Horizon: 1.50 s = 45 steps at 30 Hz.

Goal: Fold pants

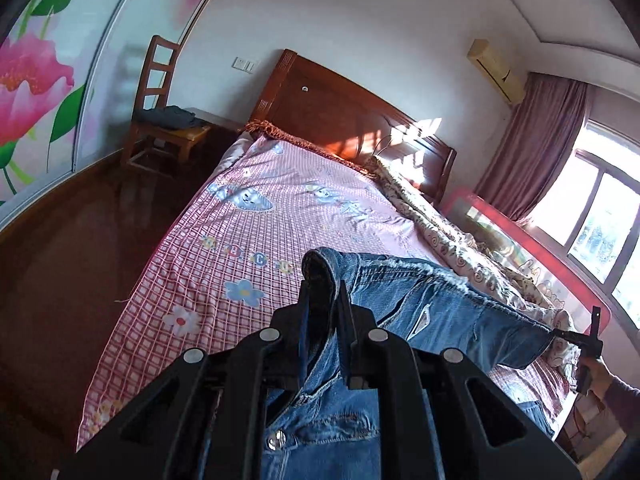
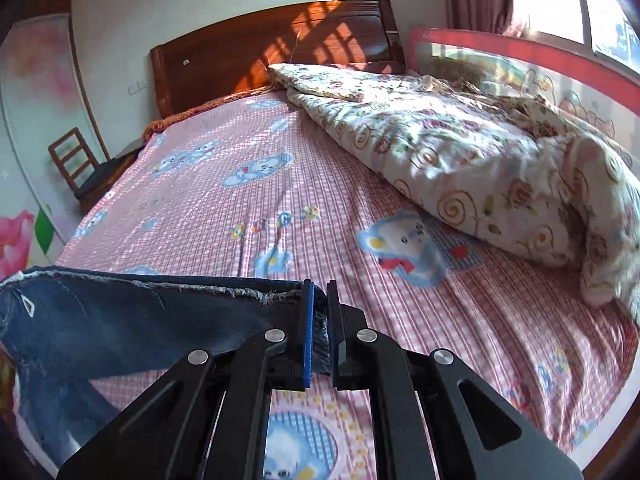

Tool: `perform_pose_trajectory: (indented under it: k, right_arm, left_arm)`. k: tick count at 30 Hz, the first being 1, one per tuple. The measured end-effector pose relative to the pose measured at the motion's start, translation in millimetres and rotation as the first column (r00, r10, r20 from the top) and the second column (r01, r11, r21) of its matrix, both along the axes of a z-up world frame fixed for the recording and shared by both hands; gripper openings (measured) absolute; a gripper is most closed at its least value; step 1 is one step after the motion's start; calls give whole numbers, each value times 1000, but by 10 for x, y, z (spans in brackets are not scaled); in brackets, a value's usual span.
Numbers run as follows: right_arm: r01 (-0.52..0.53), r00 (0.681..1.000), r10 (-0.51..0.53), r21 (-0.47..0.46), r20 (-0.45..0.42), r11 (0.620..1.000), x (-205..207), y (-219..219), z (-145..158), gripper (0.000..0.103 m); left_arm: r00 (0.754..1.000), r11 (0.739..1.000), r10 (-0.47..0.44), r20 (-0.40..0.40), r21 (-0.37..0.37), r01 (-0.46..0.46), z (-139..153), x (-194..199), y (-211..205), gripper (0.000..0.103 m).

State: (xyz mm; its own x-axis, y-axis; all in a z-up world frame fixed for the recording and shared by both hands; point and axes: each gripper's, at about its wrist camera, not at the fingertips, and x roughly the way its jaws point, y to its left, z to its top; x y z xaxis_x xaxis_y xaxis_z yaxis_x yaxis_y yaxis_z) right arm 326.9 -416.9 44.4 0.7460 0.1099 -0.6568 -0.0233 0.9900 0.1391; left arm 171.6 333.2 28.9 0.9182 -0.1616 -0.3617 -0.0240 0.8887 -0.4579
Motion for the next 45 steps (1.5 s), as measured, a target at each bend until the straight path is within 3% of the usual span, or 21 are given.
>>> perform_pose_trajectory:
  k: [3, 4, 6, 8, 9, 11, 13, 15, 17, 20, 24, 29, 32, 34, 35, 36, 37, 38, 41, 43, 45]
  right_arm:
    - [68, 995, -63, 63, -73, 996, -456, -313, -328, 5]
    - [75, 990, -62, 105, -126, 992, -578, -414, -485, 5]
    - [174, 969, -163, 47, -187, 984, -867, -577, -761, 4]
    - [252, 940, -222, 88, -258, 964, -1137, -757, -1024, 6]
    - [303, 917, -257, 113, -305, 946, -1289, -816, -1135, 6]
    - [322, 920, -255, 204, -296, 924, -1610, -802, -1206, 5]
    - [313, 928, -231, 274, -292, 910, -1865, -681, -1237, 6]
    - [292, 941, -198, 366, -274, 884, -2072, -511, -1242, 5]
    - [275, 947, -165, 435, -275, 858, -2199, -319, -1253, 6]
    - [221, 958, -84, 519, -274, 826, -2265, 23, -1237, 6]
    - [111, 972, 14, 510, -235, 853, -2246, 479, -1048, 6]
    - [11, 978, 102, 535, -180, 845, -2258, 793, -857, 6]
    - [-10, 976, 125, 534, -180, 845, -2313, 856, -841, 6]
    - [16, 972, 114, 541, -206, 841, -2312, 842, -875, 14]
    - [37, 970, 102, 549, -221, 835, -2337, 824, -901, 51]
    - [70, 968, 78, 553, -240, 830, -2372, 792, -932, 77]
    - [112, 968, 34, 554, -247, 825, -2415, 742, -949, 87]
    - [129, 971, 16, 576, -239, 807, -2424, 673, -964, 87]
    - [209, 961, -37, 634, -273, 745, -2327, 414, -1019, 87]
    - [254, 958, -67, 712, -279, 654, -2183, 200, -1074, 87]
    - [284, 955, -101, 758, -279, 587, -1987, 5, -1145, 75]
  left_arm:
    - [1000, 999, -8, -7, -34, 8, -94, -448, -48, 11]
    - [999, 998, -10, -33, -62, 8, -176, -570, -36, 12]
    - [988, 997, 66, -141, -39, -73, -390, -817, 0, 24]
    - [952, 988, 145, -269, -7, -152, -658, -1076, 10, 52]
    - [917, 980, 192, -349, 18, -199, -801, -1199, 1, 53]
    - [867, 956, 270, -418, 9, -293, -1001, -1469, -6, 56]
    - [857, 926, 291, -426, -101, -365, -1105, -1688, -26, 69]
    - [866, 886, 292, -406, -227, -405, -1136, -1799, -82, 81]
    - [903, 844, 245, -353, -381, -378, -1152, -1760, -150, 90]
    - [928, 806, 193, -318, -488, -335, -1170, -1525, -287, 93]
    - [940, 665, 148, -308, -673, -325, -1366, -1280, -447, 93]
    - [925, 566, 205, -319, -733, -378, -1582, -1113, -555, 87]
    - [914, 538, 264, -307, -740, -403, -1614, -1038, -566, 79]
    - [910, 543, 296, -291, -732, -411, -1581, -996, -566, 69]
    - [905, 543, 307, -293, -727, -420, -1580, -972, -563, 57]
    - [906, 536, 311, -287, -734, -417, -1596, -947, -555, 53]
    - [904, 533, 313, -292, -734, -422, -1608, -927, -546, 38]
    - [899, 535, 317, -303, -726, -433, -1604, -914, -532, 13]
    - [910, 530, 311, -274, -745, -405, -1507, -943, -519, 10]
    - [929, 570, 287, -234, -737, -362, -1372, -923, -506, 10]
    - [942, 599, 263, -206, -731, -327, -1234, -918, -460, 10]
